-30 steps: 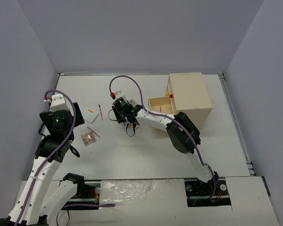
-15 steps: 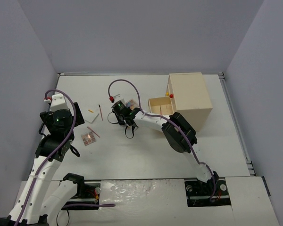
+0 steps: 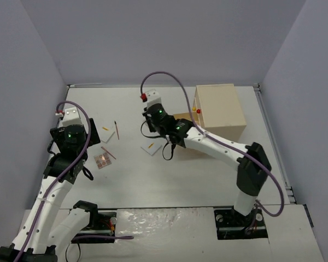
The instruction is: Organize the makeup
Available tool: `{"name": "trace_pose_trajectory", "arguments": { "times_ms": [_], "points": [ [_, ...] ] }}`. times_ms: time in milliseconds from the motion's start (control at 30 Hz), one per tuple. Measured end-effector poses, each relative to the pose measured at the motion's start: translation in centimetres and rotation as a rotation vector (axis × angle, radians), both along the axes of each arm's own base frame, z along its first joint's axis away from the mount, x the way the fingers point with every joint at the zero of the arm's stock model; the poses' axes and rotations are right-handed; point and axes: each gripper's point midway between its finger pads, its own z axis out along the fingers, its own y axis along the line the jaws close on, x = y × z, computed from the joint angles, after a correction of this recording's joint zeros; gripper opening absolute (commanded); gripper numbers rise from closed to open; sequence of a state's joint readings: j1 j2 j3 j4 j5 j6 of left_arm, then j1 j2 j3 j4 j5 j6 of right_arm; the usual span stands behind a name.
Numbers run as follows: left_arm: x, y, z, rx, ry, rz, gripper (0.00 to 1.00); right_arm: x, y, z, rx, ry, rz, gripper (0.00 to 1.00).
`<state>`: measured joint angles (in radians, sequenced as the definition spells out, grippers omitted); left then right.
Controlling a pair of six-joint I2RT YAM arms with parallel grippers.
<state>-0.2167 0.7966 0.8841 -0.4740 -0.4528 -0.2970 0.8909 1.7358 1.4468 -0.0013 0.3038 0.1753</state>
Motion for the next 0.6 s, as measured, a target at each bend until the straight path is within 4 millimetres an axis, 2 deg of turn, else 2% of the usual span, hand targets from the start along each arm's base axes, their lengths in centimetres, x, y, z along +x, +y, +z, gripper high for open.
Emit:
{"name": "trace_pose_trajectory", "arguments": {
  "times_ms": [33, 100, 167, 233, 333, 433, 500, 600],
  "points": [
    [0.2, -0.2, -0.4, -0.001, 0.015, -0.008, 0.97, 0.0, -1.3, 2.1, 0.032, -0.033, -0.021, 0.00],
    [0.5, -0.6, -1.2, -0.004, 0.054, -0.027, 0.97, 0.3, -4.3, 5.0, 0.079, -0.078, -0.071, 0.00],
    [1.0, -1.2, -2.0, -0.010, 0.098, -0.051, 0.97, 0.8, -7.5, 6.1, 0.098, -0.101, -0.131, 0.00],
    [1.6, -1.8, -2.8, -0.020, 0.137, -0.073, 0.97, 1.4, -10.5, 5.2, 0.081, -0.092, -0.192, 0.00],
    [2.1, -2.6, -3.8, -0.041, 0.181, -0.104, 0.97, 1.4, -12.8, 2.0, 0.022, -0.037, -0.236, 0.04],
    [2.2, -3.4, -4.5, -0.070, 0.217, -0.129, 0.97, 0.6, -14.0, -1.1, -0.036, 0.027, -0.245, 0.21],
    [2.7, -4.1, -4.7, -0.096, 0.234, -0.142, 0.97, 0.3, -14.4, -2.1, -0.051, 0.050, -0.246, 0.37],
    [4.0, -5.3, -4.9, -0.148, 0.265, -0.162, 0.97, 0.1, -14.4, -2.5, -0.053, 0.060, -0.241, 0.51]
  ]
}}
